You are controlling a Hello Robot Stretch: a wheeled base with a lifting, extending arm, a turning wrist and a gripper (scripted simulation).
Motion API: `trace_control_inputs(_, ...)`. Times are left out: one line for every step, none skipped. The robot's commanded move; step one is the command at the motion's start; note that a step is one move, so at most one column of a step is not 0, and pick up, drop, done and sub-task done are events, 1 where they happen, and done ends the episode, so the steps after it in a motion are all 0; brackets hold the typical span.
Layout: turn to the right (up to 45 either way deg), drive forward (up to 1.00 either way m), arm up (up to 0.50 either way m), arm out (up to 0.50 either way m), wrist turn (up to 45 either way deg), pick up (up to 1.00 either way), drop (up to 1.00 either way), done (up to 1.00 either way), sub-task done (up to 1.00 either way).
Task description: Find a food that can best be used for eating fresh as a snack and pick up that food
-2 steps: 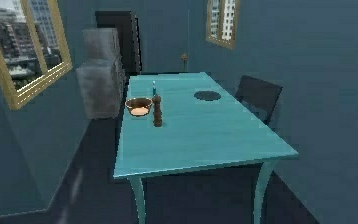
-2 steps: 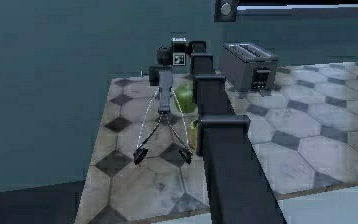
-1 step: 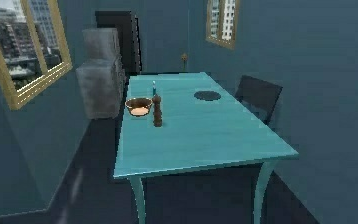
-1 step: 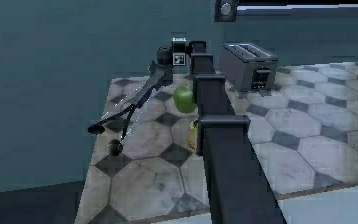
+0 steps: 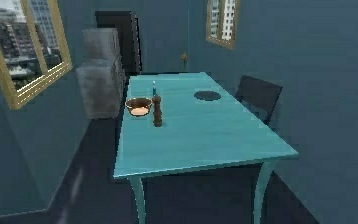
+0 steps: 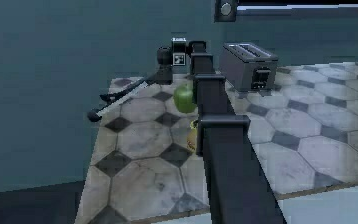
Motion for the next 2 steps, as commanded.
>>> trace_control_inputs(0.0, 0.00, 0.00, 0.00, 45.0, 0.00, 0.00, 0.00, 0.00)
trace_control_inputs(0.0, 0.00, 0.00, 0.00, 45.0, 0.00, 0.00, 0.00, 0.00)
